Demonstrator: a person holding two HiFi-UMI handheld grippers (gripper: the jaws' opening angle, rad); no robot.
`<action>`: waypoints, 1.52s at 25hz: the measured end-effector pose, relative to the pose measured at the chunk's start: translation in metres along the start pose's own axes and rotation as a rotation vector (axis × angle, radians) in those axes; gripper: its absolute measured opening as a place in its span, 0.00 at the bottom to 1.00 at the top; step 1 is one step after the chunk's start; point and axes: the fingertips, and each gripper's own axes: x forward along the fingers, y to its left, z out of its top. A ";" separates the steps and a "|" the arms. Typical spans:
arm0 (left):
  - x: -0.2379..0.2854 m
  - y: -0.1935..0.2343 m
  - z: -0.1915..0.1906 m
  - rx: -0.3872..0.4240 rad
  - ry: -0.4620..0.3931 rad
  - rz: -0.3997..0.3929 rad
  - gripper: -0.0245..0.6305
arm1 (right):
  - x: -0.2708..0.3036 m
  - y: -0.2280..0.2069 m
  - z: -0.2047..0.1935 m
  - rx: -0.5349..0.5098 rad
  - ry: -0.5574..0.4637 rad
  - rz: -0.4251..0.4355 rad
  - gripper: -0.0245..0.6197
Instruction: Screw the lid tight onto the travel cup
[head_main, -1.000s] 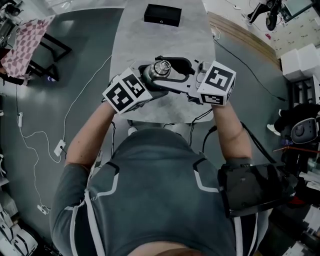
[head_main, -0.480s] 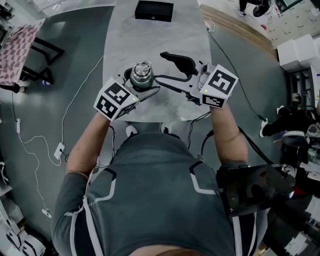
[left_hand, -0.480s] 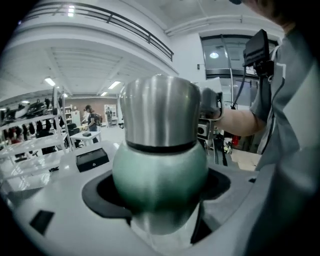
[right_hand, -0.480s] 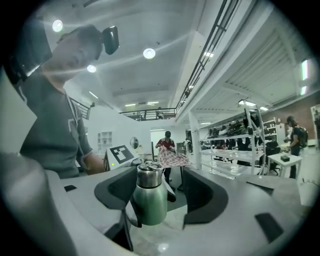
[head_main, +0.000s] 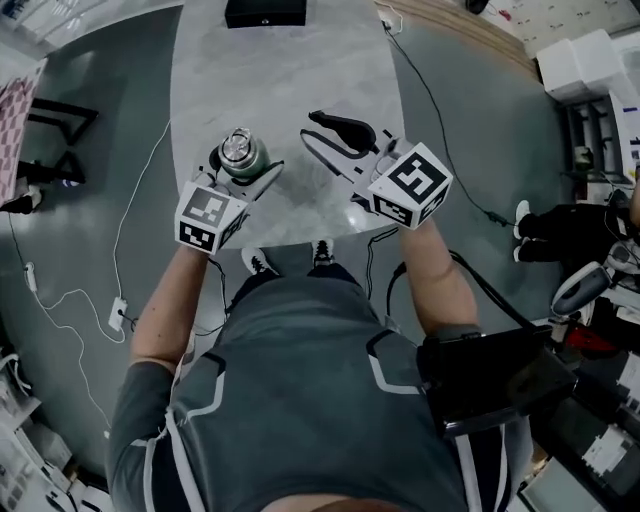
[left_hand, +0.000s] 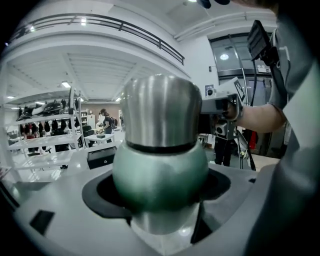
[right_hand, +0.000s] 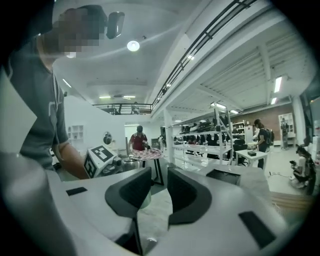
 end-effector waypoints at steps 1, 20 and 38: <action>0.007 0.000 -0.005 -0.001 0.001 0.005 0.63 | -0.003 -0.007 -0.007 0.005 0.005 -0.021 0.20; 0.113 0.037 -0.119 -0.094 0.065 0.145 0.63 | -0.023 -0.104 -0.116 0.113 0.055 -0.307 0.11; 0.138 0.054 -0.191 -0.084 0.104 0.142 0.63 | -0.012 -0.101 -0.173 0.160 0.078 -0.380 0.11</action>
